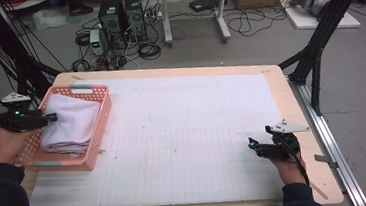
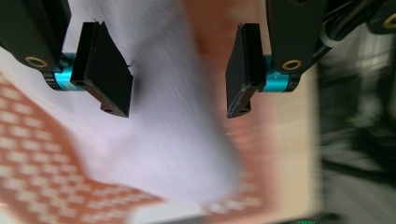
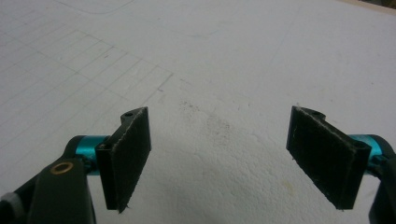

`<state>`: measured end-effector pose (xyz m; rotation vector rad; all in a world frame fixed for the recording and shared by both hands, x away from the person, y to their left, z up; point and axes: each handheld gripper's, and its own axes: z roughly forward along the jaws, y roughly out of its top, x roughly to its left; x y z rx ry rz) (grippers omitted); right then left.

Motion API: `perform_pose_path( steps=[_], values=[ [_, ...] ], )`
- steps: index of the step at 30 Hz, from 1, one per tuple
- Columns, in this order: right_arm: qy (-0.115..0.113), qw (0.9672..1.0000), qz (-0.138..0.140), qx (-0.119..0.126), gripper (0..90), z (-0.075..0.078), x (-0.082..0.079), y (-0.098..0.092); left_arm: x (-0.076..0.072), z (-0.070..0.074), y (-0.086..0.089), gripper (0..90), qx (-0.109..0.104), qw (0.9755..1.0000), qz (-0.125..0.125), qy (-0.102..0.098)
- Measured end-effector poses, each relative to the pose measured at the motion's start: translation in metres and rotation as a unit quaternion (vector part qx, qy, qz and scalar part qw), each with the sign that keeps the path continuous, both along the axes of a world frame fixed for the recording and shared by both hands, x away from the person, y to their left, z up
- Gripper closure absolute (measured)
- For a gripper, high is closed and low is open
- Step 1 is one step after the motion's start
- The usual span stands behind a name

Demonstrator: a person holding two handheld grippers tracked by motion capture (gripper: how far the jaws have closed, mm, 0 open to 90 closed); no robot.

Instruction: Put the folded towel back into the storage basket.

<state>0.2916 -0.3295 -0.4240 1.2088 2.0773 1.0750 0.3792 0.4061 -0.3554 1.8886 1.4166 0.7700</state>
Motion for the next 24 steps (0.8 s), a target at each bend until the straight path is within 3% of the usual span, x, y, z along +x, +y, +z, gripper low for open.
perform_pose_path(
  steps=[2,5,7,9,13,18,20,22,24],
  values=[
    [0.000,1.0000,0.000,-0.001,20.9,0.000,0.000,0.001,-0.003,0.004,-0.001,39.1,-0.007,0.9999,0.000,-0.011],
    [0.002,1.0000,0.001,-0.002,20.8,-0.001,0.001,0.002,-0.006,0.006,-0.012,43.6,-0.014,0.9991,-0.037,-0.015],
    [0.000,1.0000,0.003,-0.003,20.8,-0.001,0.001,0.003,-0.005,0.002,-0.024,48.4,-0.024,0.9980,-0.058,-0.008],
    [0.002,1.0000,0.003,-0.003,20.8,-0.001,0.001,0.003,-0.003,-0.004,-0.036,52.6,-0.007,0.9971,-0.075,0.009],
    [0.001,1.0000,0.003,-0.002,20.8,0.000,0.000,0.002,0.002,-0.020,-0.049,55.0,0.021,0.9970,-0.065,0.036],
    [-0.001,1.0000,0.002,-0.001,20.9,0.000,0.001,0.001,0.006,-0.032,-0.050,49.1,0.063,0.9962,-0.025,0.054],
    [0.001,1.0000,0.003,-0.002,20.8,0.000,0.000,0.002,0.008,-0.035,-0.049,50.5,0.089,0.9942,-0.005,0.061],
    [0.001,1.0000,0.004,-0.001,20.8,0.000,0.000,0.002,0.010,-0.039,-0.046,52.7,0.122,0.9894,0.014,0.078],
    [0.000,1.0000,0.003,-0.001,20.9,0.000,-0.001,0.001,0.010,-0.039,-0.043,52.3,0.121,0.9891,0.017,0.082]
  ],
)
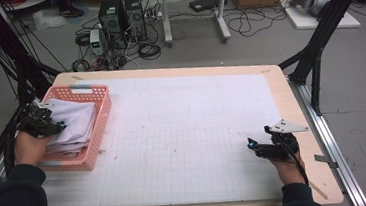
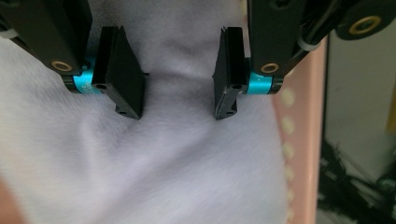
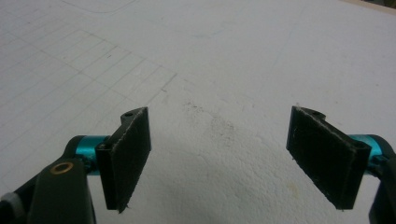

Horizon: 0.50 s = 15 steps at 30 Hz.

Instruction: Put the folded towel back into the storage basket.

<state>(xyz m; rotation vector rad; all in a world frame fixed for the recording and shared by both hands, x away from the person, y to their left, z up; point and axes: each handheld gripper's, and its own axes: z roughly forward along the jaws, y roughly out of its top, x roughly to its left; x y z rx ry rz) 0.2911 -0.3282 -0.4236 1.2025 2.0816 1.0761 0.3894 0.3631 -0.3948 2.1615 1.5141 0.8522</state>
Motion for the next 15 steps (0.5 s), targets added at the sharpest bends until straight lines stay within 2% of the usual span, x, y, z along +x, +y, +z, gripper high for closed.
perform_pose_path(
  steps=[2,3,4,5,6,7,8,10,11,12,13,14,15],
  values=[
    [-0.001,1.0000,-0.003,0.001,20.9,0.000,-0.001,-0.002,-0.001,0.003,-0.003,49.6,0.026,0.9997,0.005,-0.001],
    [0.000,1.0000,-0.004,0.002,20.8,0.000,-0.001,-0.003,-0.003,0.006,-0.006,47.1,0.033,0.9993,0.015,-0.012],
    [0.000,1.0000,-0.004,0.002,20.8,0.000,0.000,-0.003,-0.005,0.010,-0.010,46.4,0.023,0.9994,0.014,-0.024],
    [0.000,1.0000,-0.004,0.002,20.9,0.000,0.000,-0.003,-0.007,0.012,-0.013,46.5,0.007,0.9994,0.001,-0.035],
    [-0.001,1.0000,-0.002,0.002,20.9,0.000,0.000,-0.003,-0.009,0.015,-0.016,46.5,-0.023,0.9986,-0.023,-0.042],
    [0.001,1.0000,-0.002,0.002,20.8,0.000,0.000,-0.002,-0.010,0.016,-0.019,47.5,-0.054,0.9967,-0.039,-0.047],
    [0.000,1.0000,-0.001,0.000,20.8,0.000,0.000,-0.002,-0.011,0.018,-0.021,48.1,-0.075,0.9946,-0.053,-0.048],
    [0.003,1.0000,0.001,0.001,20.9,-0.001,0.000,0.001,-0.011,0.018,-0.022,49.2,-0.109,0.9901,-0.063,-0.061],
    [0.003,1.0000,0.001,0.000,20.8,-0.001,0.000,0.001,-0.009,0.017,-0.022,49.3,-0.120,0.9887,-0.067,-0.061],
    [0.003,1.0000,0.001,0.000,20.8,0.000,0.000,0.001,-0.008,0.016,-0.021,49.2,-0.123,0.9886,-0.067,-0.055],
    [0.002,1.0000,0.001,0.000,20.9,0.000,0.000,0.001,-0.006,0.012,-0.020,49.0,-0.122,0.9896,-0.061,-0.044],
    [0.003,1.0000,0.000,0.001,20.9,0.000,0.000,0.001,-0.003,0.007,-0.017,48.1,-0.119,0.9908,-0.059,-0.024],
    [0.001,1.0000,0.000,0.000,20.8,0.000,0.000,0.000,-0.002,0.004,-0.016,47.9,-0.115,0.9918,-0.052,-0.021]
  ],
)
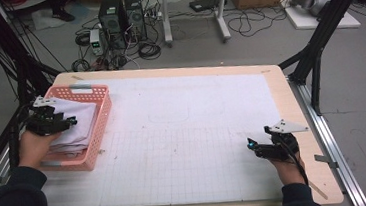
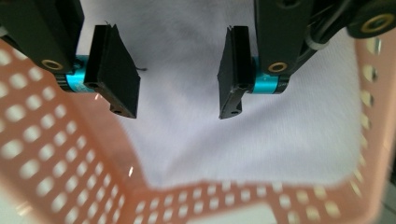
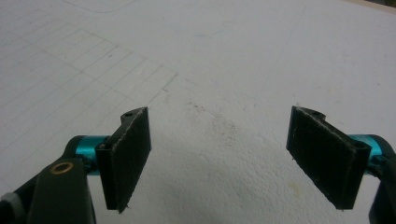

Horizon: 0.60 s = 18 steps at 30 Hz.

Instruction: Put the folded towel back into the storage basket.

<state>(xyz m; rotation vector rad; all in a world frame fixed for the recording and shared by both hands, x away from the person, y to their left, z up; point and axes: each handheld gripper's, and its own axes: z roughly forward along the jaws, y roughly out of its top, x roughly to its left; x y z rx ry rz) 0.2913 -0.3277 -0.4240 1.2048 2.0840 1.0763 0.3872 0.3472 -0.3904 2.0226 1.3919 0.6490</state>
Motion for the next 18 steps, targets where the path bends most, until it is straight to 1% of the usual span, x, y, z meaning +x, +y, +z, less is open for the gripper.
perform_pose_path(
  steps=[2,3,4,5,8,9,10,12,13,14,15,16,17,18],
  values=[
    [0.001,1.0000,-0.001,0.002,20.8,0.000,0.000,-0.001,0.001,-0.006,0.005,48.9,0.034,0.9993,0.017,0.003],
    [0.001,1.0000,-0.001,0.000,20.9,0.000,0.000,-0.001,0.002,-0.008,0.006,49.3,0.054,0.9980,0.034,0.004],
    [0.001,1.0000,-0.001,0.001,20.8,-0.001,0.000,-0.001,0.003,-0.009,0.006,49.4,0.059,0.9970,0.050,0.011],
    [0.002,1.0000,-0.001,0.000,20.8,-0.001,0.000,-0.001,0.004,-0.010,0.007,50.1,0.061,0.9964,0.057,0.013],
    [0.001,1.0000,0.001,0.000,20.8,-0.001,0.000,-0.001,0.007,-0.014,0.001,50.4,0.080,0.9951,0.056,0.018],
    [0.001,1.0000,0.000,0.000,20.9,-0.001,0.000,-0.001,0.007,-0.015,-0.002,49.3,0.081,0.9948,0.058,0.020],
    [0.001,1.0000,0.000,0.000,20.8,-0.001,0.000,-0.001,0.008,-0.016,-0.006,48.0,0.076,0.9952,0.055,0.028],
    [0.002,1.0000,-0.001,0.002,20.8,-0.001,0.000,-0.002,0.008,-0.015,-0.007,45.5,0.052,0.9966,0.051,0.037],
    [0.003,1.0000,-0.001,0.002,20.8,-0.001,0.000,-0.002,0.008,-0.015,-0.006,45.1,0.036,0.9975,0.045,0.040],
    [0.004,1.0000,-0.002,0.002,20.8,-0.001,0.000,-0.001,0.008,-0.014,-0.005,45.1,0.015,0.9983,0.036,0.043],
    [0.002,1.0000,0.000,0.000,20.9,-0.001,0.001,-0.001,0.008,-0.013,-0.003,46.4,-0.008,0.9986,0.029,0.043],
    [0.003,1.0000,0.000,-0.001,20.8,-0.001,0.001,-0.001,0.008,-0.012,-0.002,50.2,-0.035,0.9983,0.017,0.043],
    [0.004,1.0000,0.000,0.000,20.9,-0.001,0.000,0.000,0.008,-0.012,-0.002,52.9,-0.074,0.9964,0.005,0.042],
    [0.003,1.0000,0.000,-0.001,20.8,-0.001,0.001,0.000,0.008,-0.013,-0.004,53.9,-0.110,0.9930,-0.010,0.041]
  ],
)
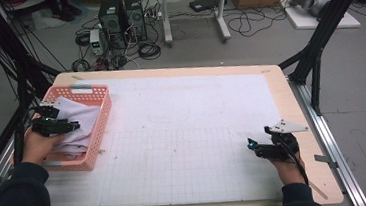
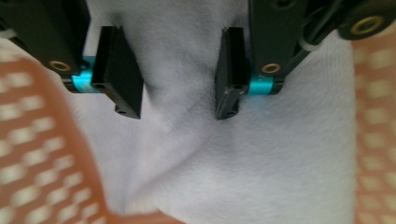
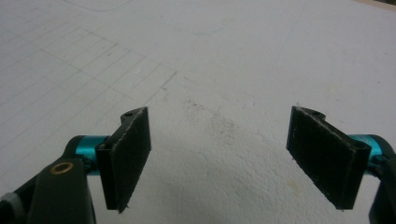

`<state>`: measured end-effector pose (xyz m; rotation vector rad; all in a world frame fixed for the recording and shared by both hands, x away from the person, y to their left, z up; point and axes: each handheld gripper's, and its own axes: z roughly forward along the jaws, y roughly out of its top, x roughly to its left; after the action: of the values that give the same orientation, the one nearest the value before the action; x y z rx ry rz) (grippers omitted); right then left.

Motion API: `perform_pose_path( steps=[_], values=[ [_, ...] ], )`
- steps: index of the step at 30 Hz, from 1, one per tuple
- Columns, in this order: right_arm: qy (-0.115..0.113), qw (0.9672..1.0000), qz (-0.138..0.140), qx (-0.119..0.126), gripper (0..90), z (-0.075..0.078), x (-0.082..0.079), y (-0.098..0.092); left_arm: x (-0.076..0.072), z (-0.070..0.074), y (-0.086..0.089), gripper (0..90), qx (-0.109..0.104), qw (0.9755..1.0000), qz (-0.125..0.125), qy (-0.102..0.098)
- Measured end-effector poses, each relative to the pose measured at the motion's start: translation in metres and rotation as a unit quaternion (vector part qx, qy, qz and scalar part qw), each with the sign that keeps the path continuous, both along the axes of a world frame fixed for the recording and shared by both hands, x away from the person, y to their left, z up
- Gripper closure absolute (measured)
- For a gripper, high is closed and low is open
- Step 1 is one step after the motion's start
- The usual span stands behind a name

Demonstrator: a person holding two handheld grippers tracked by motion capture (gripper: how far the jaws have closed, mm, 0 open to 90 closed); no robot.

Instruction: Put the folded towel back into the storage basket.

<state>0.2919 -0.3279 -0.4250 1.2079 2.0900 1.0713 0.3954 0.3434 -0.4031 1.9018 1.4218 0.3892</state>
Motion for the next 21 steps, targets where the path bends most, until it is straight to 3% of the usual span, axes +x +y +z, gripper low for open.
perform_pose_path(
  steps=[2,3,6,8,10,12,13,14,16,17,19,20,21],
  values=[
    [0.000,1.0000,0.000,0.000,20.8,0.000,0.000,0.000,0.000,-0.001,-0.003,56.2,-0.012,0.9999,-0.009,-0.006],
    [-0.001,1.0000,0.000,0.001,20.8,0.000,0.000,0.000,0.001,0.000,-0.007,56.0,0.022,0.9994,0.002,-0.025],
    [0.001,1.0000,-0.002,0.004,20.8,0.001,-0.001,-0.001,-0.001,0.004,-0.002,46.7,0.013,0.9987,0.025,-0.041],
    [0.001,1.0000,-0.003,0.004,20.8,0.000,-0.001,-0.002,-0.006,0.010,0.002,44.5,0.040,0.9942,0.027,-0.096],
    [0.000,1.0000,-0.001,0.001,20.8,0.000,0.000,-0.001,-0.008,0.012,0.008,45.5,0.062,0.9909,0.033,-0.114],
    [0.000,1.0000,0.002,0.000,20.9,0.000,0.000,0.000,-0.006,0.009,0.012,47.0,0.086,0.9905,0.041,-0.099],
    [0.002,1.0000,0.001,0.000,20.9,0.000,0.000,0.001,-0.004,0.006,0.013,49.2,0.114,0.9888,0.045,-0.085],
    [0.001,1.0000,0.002,0.001,20.9,0.000,0.000,0.001,-0.003,0.003,0.013,51.7,0.147,0.9853,0.054,-0.070],
    [0.000,1.0000,0.000,0.000,20.8,0.000,0.000,0.000,-0.002,0.001,0.014,52.4,0.169,0.9808,0.087,-0.043],
    [0.002,1.0000,-0.001,0.001,20.9,0.000,0.000,0.000,-0.002,0.000,0.014,54.1,0.190,0.9756,0.106,-0.029],
    [0.001,1.0000,-0.002,0.000,20.9,0.000,0.000,-0.002,-0.002,-0.002,0.015,62.8,0.240,0.9626,0.126,0.005],
    [0.001,1.0000,-0.002,0.000,20.8,0.000,0.000,-0.002,-0.001,-0.004,0.017,63.1,0.241,0.9620,0.128,0.016],
    [0.001,1.0000,0.000,0.000,20.9,0.000,0.000,-0.001,-0.001,-0.003,0.018,63.7,0.235,0.9636,0.126,0.014]
  ],
)
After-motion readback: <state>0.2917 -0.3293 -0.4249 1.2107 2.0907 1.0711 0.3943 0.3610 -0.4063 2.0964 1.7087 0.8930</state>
